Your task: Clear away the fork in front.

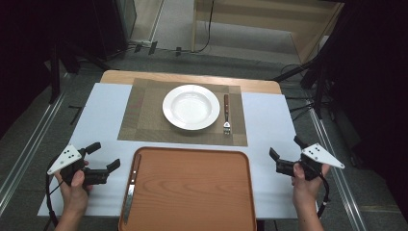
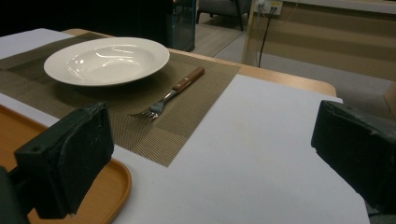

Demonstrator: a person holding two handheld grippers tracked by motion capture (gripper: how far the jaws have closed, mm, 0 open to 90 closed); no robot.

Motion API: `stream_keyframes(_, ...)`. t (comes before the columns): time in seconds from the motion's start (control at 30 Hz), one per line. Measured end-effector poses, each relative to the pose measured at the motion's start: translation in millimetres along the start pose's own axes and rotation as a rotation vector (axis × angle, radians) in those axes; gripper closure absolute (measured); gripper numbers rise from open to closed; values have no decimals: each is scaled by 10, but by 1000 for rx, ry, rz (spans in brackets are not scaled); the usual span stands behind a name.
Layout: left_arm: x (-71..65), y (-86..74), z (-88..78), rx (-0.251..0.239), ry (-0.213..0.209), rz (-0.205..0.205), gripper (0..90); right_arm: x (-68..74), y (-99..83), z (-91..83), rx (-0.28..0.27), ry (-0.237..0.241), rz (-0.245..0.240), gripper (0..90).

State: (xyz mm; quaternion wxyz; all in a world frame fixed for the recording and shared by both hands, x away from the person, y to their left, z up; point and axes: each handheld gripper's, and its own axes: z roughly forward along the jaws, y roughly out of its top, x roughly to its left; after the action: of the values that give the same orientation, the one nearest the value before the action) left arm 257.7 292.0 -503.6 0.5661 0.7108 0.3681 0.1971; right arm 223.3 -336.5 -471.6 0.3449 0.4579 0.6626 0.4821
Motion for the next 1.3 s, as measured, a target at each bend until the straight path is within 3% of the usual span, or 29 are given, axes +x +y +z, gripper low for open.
stream_keyframes(0.17, -26, -13, -18, -16, 17, 17, 0, 32, 135, 185, 16, 27, -8, 0)
stream_keyframes(0.37, -3, -14, -37, -42, 3, -5, 0, 75, 260, 399, 32, 45, -11, 0)
stream_keyframes(1.03, -21, -23, -28, -38, -6, 9, 0, 137, 648, 1163, 131, 89, 29, 0)
stream_keyframes(1.27, -18, -26, -31, -43, -9, 2, 0, 142, 736, 1411, 190, 96, 36, 0)
stream_keyframes(1.3, -16, -25, -32, -43, -11, 2, 0, 147, 751, 1445, 199, 100, 33, 40)
